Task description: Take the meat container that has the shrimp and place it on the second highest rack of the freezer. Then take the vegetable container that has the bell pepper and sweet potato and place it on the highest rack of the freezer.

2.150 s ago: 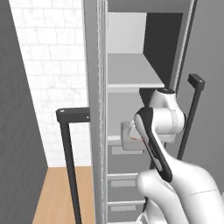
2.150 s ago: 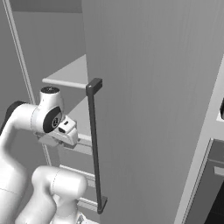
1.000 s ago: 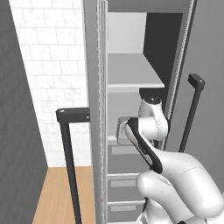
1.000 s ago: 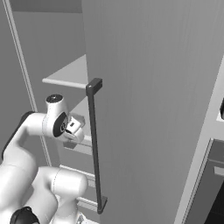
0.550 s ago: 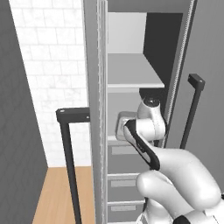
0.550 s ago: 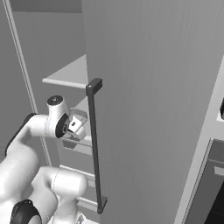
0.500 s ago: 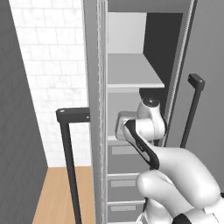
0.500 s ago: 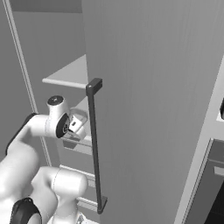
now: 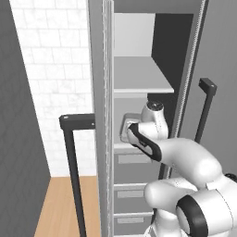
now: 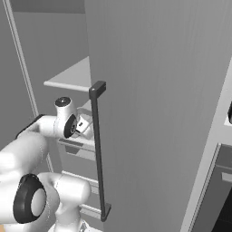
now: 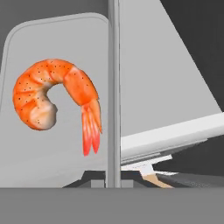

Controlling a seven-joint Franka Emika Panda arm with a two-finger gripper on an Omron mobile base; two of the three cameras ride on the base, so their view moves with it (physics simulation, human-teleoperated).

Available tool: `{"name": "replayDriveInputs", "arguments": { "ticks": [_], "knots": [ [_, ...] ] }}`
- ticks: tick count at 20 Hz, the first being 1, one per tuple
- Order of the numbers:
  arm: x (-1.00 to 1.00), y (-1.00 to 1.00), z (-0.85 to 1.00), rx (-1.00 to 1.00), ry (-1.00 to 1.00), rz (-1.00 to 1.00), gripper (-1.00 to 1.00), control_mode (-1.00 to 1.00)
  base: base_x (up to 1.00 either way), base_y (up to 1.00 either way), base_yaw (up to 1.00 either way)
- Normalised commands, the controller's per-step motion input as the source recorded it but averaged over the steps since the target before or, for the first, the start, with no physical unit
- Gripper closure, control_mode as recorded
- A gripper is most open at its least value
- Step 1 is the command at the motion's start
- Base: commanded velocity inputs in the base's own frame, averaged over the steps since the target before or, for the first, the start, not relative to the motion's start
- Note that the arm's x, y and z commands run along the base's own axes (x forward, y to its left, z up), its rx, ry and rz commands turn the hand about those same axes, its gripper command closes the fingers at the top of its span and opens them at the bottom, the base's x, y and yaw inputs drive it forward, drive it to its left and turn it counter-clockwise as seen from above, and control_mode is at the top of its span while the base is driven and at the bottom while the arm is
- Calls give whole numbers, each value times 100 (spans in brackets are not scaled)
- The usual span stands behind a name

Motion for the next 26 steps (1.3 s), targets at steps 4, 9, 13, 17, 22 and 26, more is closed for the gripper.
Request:
{"name": "replayDriveInputs", "arguments": {
  "ticks": [4,9,13,17,22,26],
  "knots": [
    [44,0,-1,0,0,-1,100,-100,0,0,0],
    [21,0,-21,0,0,0,100,-100,0,0,0],
    [20,0,-44,0,0,0,100,-100,0,0,0],
    [10,0,-56,-3,0,-1,100,-100,0,0,0],
    [3,0,-22,-5,0,-1,100,-100,0,0,0],
    [19,0,4,-1,-1,0,100,-100,0,0,0]
  ]
}}
